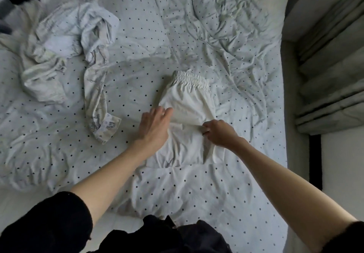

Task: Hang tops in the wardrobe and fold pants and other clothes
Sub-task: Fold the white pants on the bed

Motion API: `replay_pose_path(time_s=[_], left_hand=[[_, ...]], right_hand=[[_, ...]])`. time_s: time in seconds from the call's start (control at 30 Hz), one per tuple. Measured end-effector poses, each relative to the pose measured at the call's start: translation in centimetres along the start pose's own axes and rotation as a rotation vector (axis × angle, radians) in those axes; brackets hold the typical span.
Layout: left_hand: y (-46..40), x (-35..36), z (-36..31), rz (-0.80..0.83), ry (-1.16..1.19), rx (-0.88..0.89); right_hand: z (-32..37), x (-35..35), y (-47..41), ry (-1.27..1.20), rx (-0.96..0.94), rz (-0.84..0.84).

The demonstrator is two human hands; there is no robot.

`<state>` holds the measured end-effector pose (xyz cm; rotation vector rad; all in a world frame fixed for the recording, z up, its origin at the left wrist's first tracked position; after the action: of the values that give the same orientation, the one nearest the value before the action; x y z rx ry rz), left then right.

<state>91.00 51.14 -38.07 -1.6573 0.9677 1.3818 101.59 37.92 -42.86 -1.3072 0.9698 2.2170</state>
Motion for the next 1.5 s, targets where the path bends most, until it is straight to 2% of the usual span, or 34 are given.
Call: replay_pose_path(time_s=[0.07, 0.13, 0.2, 0.27, 0.3, 0.43, 0.5, 0.57, 0.63, 0.77, 0.87, 0.9, 0.97, 1.1, 1.17, 1.27, 1.37, 1.43, 1.5], left_hand=[[1.0, -0.6, -1.7, -0.234, -0.026, 0.162], [2.9, 1.7, -3.2, -0.239, 0.013, 0.265], [4.4, 6.3, -3.0, 0.012, 0.03, 0.222], [5.5, 10.4, -1.7, 0.288, -0.066, 0.182], [5.6, 11.6, -1.2, 0.37, -0.104, 0.174], [4.0, 13.1, -1.3, 0.423, -0.208, 0.162], [3.9, 13.3, -1.7, 0.452, -0.244, 0.151], [4.2, 13.1, -1.9, 0.47, -0.269, 0.137], [4.6, 12.9, -2.1, 0.441, -0.229, 0.131], [6.4, 12.6, -2.0, 0.295, -0.242, 0.167], [7.5, 14.6, -1.4, 0.358, -0.307, 0.163], [7.4, 14.9, -1.3, 0.367, -0.329, 0.165], [6.4, 14.8, -1.6, 0.281, -0.369, 0.192], [5.4, 12.6, -3.3, 0.121, -0.255, 0.297], [4.7, 11.9, -3.0, 0.228, -0.117, 0.286], [3.8, 11.7, -2.2, 0.569, 0.124, 0.183], [1.9, 10.2, -1.5, 0.788, 0.235, 0.07], [-0.2, 8.3, -1.0, 0.83, 0.31, 0.0], [-3.0, 6.0, -0.1, 0.718, 0.335, -0.049]], right_hand=[[-0.9, 0.9, -1.2, -0.046, 0.084, -0.013], [-2.0, 1.9, -2.2, -0.095, 0.173, -0.028], [-2.5, 2.4, -3.0, -0.093, 0.21, -0.063], [-2.1, 2.3, -3.2, 0.008, 0.164, -0.13], [-1.5, 1.7, -3.1, 0.07, 0.106, -0.196], [2.6, -0.8, -0.9, 0.169, -0.321, -0.554], [4.0, -0.4, 0.7, 0.2, -0.473, -0.632], [4.0, 1.5, 1.8, 0.215, -0.475, -0.565], [2.7, 4.4, 2.2, 0.261, -0.373, -0.415], [0.6, 7.8, 2.1, 0.483, -0.279, -0.209], [0.2, 10.5, 1.1, 0.518, -0.255, -0.044], [0.2, 10.9, 1.0, 0.536, -0.238, -0.026], [0.0, 11.0, 0.7, 0.542, -0.215, -0.036], [-0.4, 11.4, 0.9, 0.504, -0.218, -0.008], [-0.4, 11.3, 1.5, 0.483, -0.226, 0.012], [-0.4, 10.0, 2.3, 0.373, -0.258, -0.015], [0.3, 7.2, 2.7, 0.27, -0.361, -0.065], [0.2, 3.8, 1.9, 0.152, -0.344, -0.174], [-0.5, 0.2, 0.4, 0.104, -0.235, -0.273]])
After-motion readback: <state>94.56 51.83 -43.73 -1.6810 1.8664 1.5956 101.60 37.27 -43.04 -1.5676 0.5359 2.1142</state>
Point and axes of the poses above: each hand's wrist, its own y-axis away from the middle knuckle, its own x-axis out of the palm, z = x × y, the point moved 8 cm from there along -y, towards the middle knuckle, and after that the axes turned 9 degrees about -z, right-handed, at the moved point
